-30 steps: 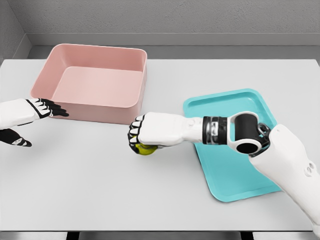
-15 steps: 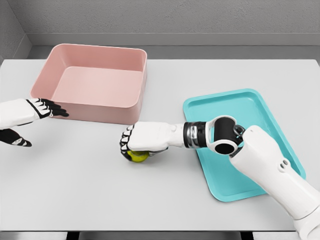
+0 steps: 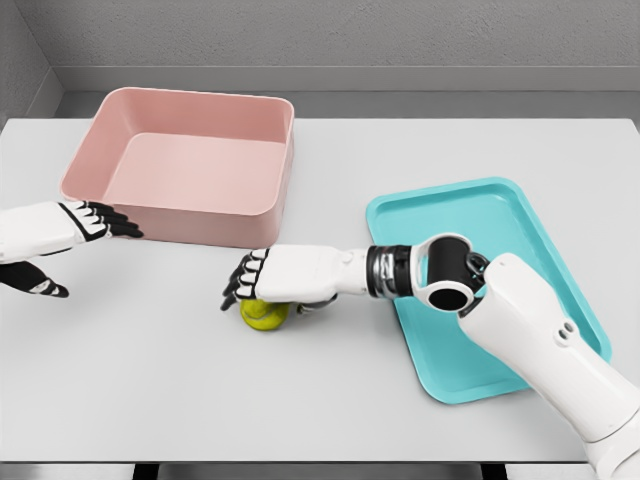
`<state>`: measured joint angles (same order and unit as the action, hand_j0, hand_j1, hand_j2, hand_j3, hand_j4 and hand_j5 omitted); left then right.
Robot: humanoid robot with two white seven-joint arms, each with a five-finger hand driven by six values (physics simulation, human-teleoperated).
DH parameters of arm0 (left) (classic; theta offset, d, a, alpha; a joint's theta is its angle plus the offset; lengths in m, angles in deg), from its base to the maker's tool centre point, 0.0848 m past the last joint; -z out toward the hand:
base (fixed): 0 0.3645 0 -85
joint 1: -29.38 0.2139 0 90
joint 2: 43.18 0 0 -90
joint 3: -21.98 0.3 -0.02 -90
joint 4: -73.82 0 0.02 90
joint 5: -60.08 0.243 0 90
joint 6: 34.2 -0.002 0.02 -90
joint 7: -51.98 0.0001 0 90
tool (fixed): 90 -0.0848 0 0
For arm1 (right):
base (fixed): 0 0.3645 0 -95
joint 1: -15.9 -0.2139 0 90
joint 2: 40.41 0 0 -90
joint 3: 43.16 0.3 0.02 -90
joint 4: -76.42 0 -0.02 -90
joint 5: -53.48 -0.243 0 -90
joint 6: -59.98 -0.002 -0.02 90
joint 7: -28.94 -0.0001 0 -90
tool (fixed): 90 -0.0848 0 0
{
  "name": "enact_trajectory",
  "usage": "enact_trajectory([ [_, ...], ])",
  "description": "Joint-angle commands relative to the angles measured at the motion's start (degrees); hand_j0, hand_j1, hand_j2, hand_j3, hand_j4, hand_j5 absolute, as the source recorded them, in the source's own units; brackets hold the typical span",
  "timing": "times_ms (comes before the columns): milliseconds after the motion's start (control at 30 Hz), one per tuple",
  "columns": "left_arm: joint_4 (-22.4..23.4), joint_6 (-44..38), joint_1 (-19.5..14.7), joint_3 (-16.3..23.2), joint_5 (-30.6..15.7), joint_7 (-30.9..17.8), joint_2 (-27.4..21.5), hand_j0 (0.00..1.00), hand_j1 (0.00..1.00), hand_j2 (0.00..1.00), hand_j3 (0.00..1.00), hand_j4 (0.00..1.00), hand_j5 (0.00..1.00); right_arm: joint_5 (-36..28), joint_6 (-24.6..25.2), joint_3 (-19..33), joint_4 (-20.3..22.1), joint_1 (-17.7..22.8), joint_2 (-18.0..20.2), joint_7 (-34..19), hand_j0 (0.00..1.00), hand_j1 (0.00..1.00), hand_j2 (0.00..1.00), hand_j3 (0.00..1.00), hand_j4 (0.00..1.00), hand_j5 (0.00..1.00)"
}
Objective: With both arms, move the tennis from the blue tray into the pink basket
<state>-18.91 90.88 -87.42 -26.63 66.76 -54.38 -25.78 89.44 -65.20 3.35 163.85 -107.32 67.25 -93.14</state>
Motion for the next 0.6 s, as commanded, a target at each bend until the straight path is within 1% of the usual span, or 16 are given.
enact_trajectory([
  [0, -0.08, -0.08, 0.00, 0.10, 0.17, 0.01, 0.17, 1.00, 1.00, 1.00, 1.00, 1.00, 1.00, -0.54, 0.17, 2.45, 2.22, 0.00, 0.71, 0.27, 1.00, 1.00, 1.00, 1.00, 1.00, 1.00],
  [100, -0.08, -0.08, 0.18, 0.18, 0.70, 0.01, 0.26, 1.00, 1.00, 1.00, 1.00, 1.00, 1.00, -1.51, 0.17, 6.14, 7.67, 1.05, 2.73, 0.27, 1.00, 1.00, 1.00, 1.00, 1.00, 1.00],
  [133, -0.08, -0.08, 0.26, 0.18, 1.23, -0.08, 1.14, 1.00, 1.00, 1.00, 1.00, 1.00, 1.00, -2.30, 0.17, 8.34, 10.92, 2.02, 4.22, 0.27, 1.00, 1.00, 1.00, 1.00, 1.00, 1.00],
  [167, -0.08, -0.08, 0.26, 0.27, 1.84, 0.01, 1.32, 1.00, 1.00, 1.00, 1.00, 1.00, 1.00, -3.26, 0.17, 10.10, 12.59, 2.72, 5.19, 0.27, 1.00, 1.00, 1.00, 1.00, 1.00, 1.00],
  [233, -0.08, -0.08, 0.44, 0.27, 3.07, 0.01, 2.19, 1.00, 1.00, 1.00, 1.00, 1.00, 1.00, -5.28, 0.17, 13.61, 13.38, 3.87, 6.60, 0.27, 1.00, 1.00, 1.00, 1.00, 1.00, 1.00],
  [267, -0.08, -0.08, 0.88, 0.27, 4.48, 0.01, 2.99, 1.00, 1.00, 1.00, 1.00, 1.00, 1.00, -6.95, 0.17, 15.81, 13.82, 4.39, 7.65, 0.27, 1.00, 1.00, 1.00, 1.00, 1.00, 1.00],
  [300, -0.08, -0.08, 0.88, 0.36, 5.62, 0.01, 3.95, 1.00, 1.00, 1.00, 1.00, 1.00, 1.00, -9.94, 0.17, 17.74, 13.82, 4.48, 8.97, 0.27, 1.00, 1.00, 1.00, 1.00, 1.00, 1.00],
  [367, -0.08, -0.08, 0.97, 1.15, 6.68, -0.08, 5.18, 1.00, 1.00, 1.00, 1.00, 1.00, 1.00, -13.99, 0.17, 23.81, 13.82, 6.24, 11.69, 0.44, 1.00, 1.00, 1.00, 1.00, 1.00, 1.00],
  [400, -0.16, -0.08, 0.97, 1.06, 7.73, -0.08, 5.45, 1.00, 1.00, 1.00, 1.00, 1.00, 1.00, -15.39, 0.17, 26.35, 13.82, 7.82, 14.06, 0.53, 1.00, 1.00, 1.00, 1.00, 1.00, 1.00],
  [433, -0.43, -0.08, 0.97, 1.15, 7.82, -0.08, 5.71, 1.00, 1.00, 1.00, 1.00, 1.00, 1.00, -17.06, 0.17, 30.22, 13.74, 10.72, 15.56, 0.53, 1.00, 1.00, 1.00, 1.00, 1.00, 1.00],
  [500, -0.60, -0.08, 0.70, 1.06, 7.73, -0.08, 5.71, 1.00, 1.00, 1.00, 1.00, 1.00, 1.00, -17.77, 0.17, 39.89, 13.74, 17.48, 15.83, 0.97, 1.00, 1.00, 1.00, 1.00, 1.00, 1.00],
  [567, -1.48, -0.08, 0.35, 1.06, 7.82, -0.08, 5.98, 1.00, 1.00, 1.00, 1.00, 1.00, 1.00, -17.77, 0.17, 46.04, 13.47, 21.62, 15.74, 1.94, 1.00, 1.00, 1.00, 1.00, 1.00, 1.00],
])
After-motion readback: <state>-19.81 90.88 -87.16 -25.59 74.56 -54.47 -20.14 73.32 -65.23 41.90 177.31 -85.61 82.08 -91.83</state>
